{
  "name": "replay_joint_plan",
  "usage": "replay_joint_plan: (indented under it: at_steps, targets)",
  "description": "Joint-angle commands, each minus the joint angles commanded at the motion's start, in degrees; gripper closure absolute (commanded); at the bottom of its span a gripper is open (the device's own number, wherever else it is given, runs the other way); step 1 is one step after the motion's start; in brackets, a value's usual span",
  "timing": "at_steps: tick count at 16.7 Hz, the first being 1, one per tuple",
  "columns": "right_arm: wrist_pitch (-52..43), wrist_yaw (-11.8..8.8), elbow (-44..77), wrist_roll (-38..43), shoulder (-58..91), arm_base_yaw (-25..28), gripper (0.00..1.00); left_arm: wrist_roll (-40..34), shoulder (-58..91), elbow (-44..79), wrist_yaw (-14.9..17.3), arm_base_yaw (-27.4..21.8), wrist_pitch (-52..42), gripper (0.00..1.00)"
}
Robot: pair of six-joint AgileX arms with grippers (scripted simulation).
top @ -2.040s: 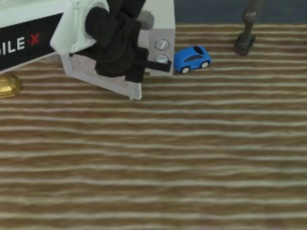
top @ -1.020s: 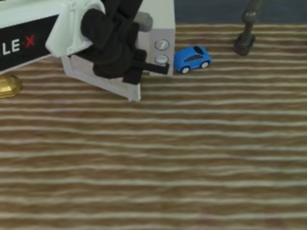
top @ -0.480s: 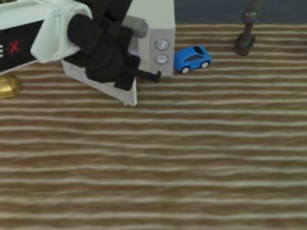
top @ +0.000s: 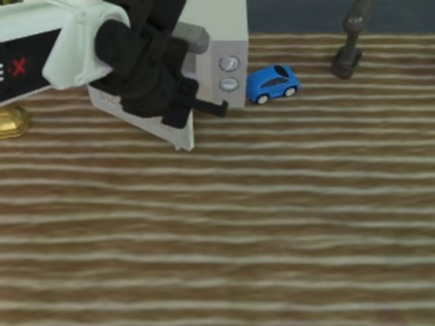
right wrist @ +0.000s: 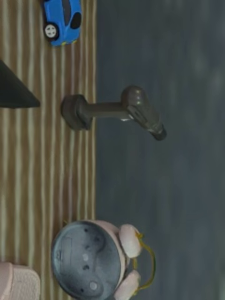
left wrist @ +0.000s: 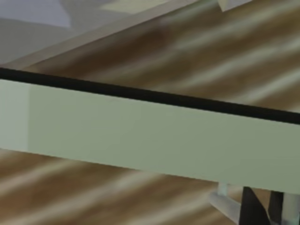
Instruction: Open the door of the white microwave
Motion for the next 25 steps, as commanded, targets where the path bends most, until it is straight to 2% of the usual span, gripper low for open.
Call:
replay_joint_plan:
  at_steps: [13, 16, 22, 25]
  targets:
    - [0.00, 0.00, 0.00, 0.00, 0.00, 0.00, 0.00, 0.00, 0.00, 0.00, 0.00, 0.00, 0.00, 1.00]
    - [0.00, 0.00, 0.00, 0.00, 0.00, 0.00, 0.00, 0.64, -0.44, -0.55, 0.79, -0.01, 0.24, 1.00]
    - [0.00, 0.00, 0.00, 0.00, 0.00, 0.00, 0.00, 7.43, -3.79, -4.94, 4.31, 2.31, 0.80, 1.00]
    - [0.00, 0.00, 0.00, 0.00, 0.00, 0.00, 0.00, 7.87, -4.18, -5.09, 4.60, 2.49, 1.00, 1.00]
